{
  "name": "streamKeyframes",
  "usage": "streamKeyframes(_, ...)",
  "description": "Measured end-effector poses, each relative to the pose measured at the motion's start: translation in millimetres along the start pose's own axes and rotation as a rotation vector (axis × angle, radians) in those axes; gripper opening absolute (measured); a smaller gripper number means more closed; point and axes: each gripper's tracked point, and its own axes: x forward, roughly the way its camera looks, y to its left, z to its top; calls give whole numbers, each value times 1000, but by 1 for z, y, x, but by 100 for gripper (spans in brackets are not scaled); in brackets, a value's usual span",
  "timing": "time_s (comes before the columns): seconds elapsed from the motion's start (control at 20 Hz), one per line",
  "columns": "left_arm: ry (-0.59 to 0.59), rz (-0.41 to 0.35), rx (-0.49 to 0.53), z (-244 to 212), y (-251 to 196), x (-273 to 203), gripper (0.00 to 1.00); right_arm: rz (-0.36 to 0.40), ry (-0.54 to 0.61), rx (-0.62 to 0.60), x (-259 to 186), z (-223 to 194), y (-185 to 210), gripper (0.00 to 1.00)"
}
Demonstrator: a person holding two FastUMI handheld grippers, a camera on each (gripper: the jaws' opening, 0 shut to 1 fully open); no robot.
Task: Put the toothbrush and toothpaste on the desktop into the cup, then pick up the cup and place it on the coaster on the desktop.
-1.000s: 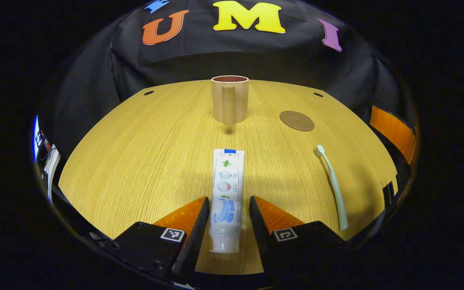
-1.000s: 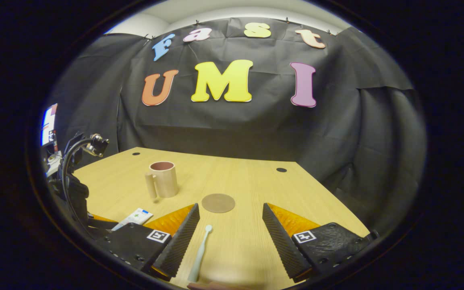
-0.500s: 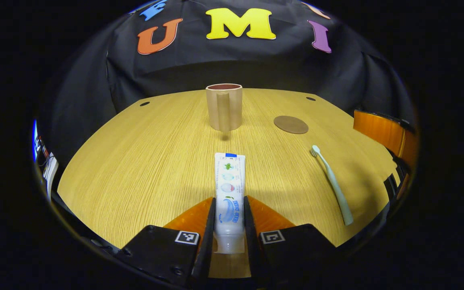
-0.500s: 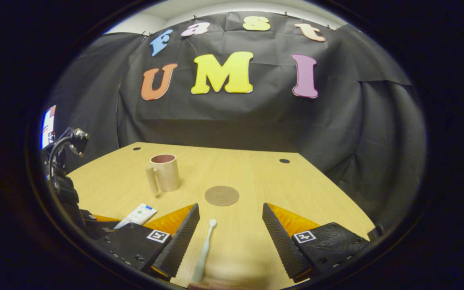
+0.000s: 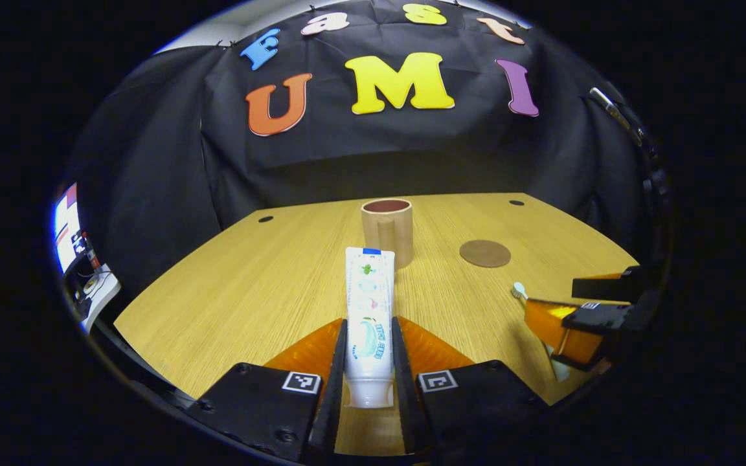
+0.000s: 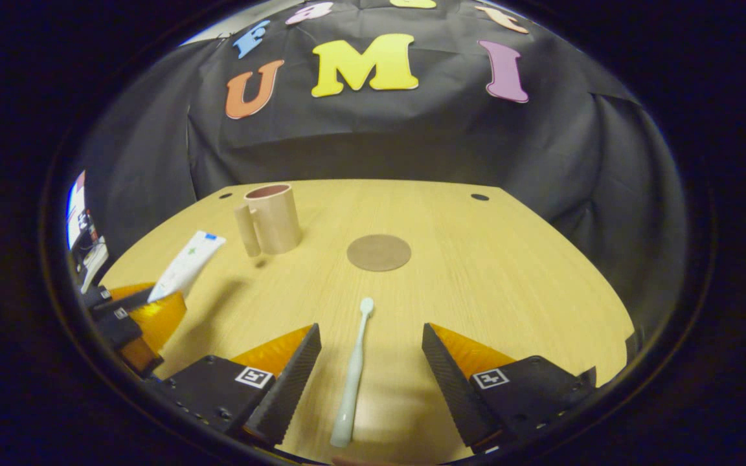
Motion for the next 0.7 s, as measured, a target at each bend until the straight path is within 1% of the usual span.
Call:
streamKeyframes(0.1, -17, -20, -16, 4, -4, 0, 41, 7, 27, -1, 5, -8, 7, 92)
streamKeyframes(0.15, -17, -24, -15, 4, -4, 0, 41, 23, 45, 6, 7, -13, 11, 88)
streamKeyframes(0.2, -19, -20, -11, 4, -3, 0, 40, 28, 69, 15, 11, -19, 13, 87)
streamKeyframes(0.25, -17, -21, -6, 2, -4, -1, 41, 36, 85, 30, 11, -22, 14, 81)
streamKeyframes(0.3, -13, -27, -3, 1, -5, -1, 41, 18, 67, 46, 13, -16, 10, 78)
streamKeyframes(0.35, -8, -28, -3, -1, -6, -1, 41, 4, 73, 60, 15, -18, 5, 69)
streamKeyframes(0.4, 0, -29, -5, -3, -7, 0, 41, -4, 64, 82, 16, -16, 4, 63)
streamKeyframes(0.45, 8, -33, -9, -6, -7, 2, 41, -18, 57, 92, 19, -15, 1, 58)
streamKeyframes(0.5, 16, -38, -14, -7, -9, 4, 41, -27, 52, 99, 23, -14, -1, 58)
streamKeyframes(0.55, 23, -37, -18, -9, -9, 3, 41, -28, 46, 115, 25, -10, -1, 48)
streamKeyframes(0.6, 27, -37, -17, -10, -9, 4, 41, -28, 54, 109, 26, -10, 0, 49)
streamKeyframes(0.65, 29, -39, -16, -11, -11, 4, 45, -28, 49, 95, 29, -11, 1, 48)
streamKeyframes(0.7, 31, -42, -16, -11, -13, 4, 45, -8, 50, 96, 29, -12, 6, 48)
